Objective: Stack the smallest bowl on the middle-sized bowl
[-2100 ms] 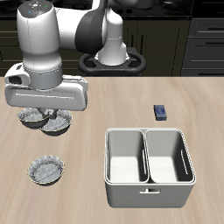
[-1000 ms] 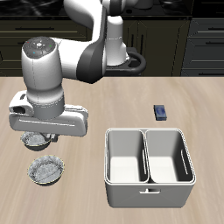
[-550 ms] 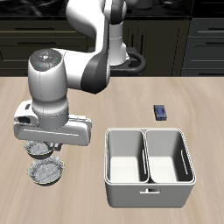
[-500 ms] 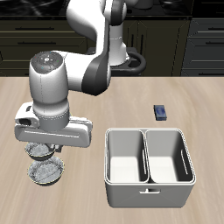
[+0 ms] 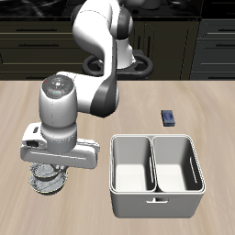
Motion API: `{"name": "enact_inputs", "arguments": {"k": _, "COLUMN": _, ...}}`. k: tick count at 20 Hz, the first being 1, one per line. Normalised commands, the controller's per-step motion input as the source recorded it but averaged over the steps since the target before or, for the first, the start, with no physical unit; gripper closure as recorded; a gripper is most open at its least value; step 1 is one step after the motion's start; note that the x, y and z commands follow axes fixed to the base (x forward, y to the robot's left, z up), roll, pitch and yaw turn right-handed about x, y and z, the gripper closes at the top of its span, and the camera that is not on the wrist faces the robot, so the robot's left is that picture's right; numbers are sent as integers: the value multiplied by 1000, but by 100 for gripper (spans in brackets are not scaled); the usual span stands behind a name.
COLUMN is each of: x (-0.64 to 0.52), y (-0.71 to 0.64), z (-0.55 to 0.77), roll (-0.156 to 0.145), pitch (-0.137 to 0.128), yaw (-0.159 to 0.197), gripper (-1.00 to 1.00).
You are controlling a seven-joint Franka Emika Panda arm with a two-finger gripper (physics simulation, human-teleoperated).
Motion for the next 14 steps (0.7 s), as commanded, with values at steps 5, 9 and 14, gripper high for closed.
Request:
{"name": "enact_inputs", "arguments": {"k": 5, "x": -21, "y": 1, "z": -147, "roll": -67, "pitch": 47, "yaw": 26, "gripper": -100}}
{"name": "enact_inputs", "arguments": {"k": 9, "x": -58, "y": 45, "z": 41, "roll": -4, "pitch": 1, "yaw": 33, "gripper": -100}}
{"name": "enact_inputs", "arguments": {"k": 14, "x": -48, "y": -26, "z": 128, "roll": 2, "pitch": -17, "yaw": 12, "gripper": -100}}
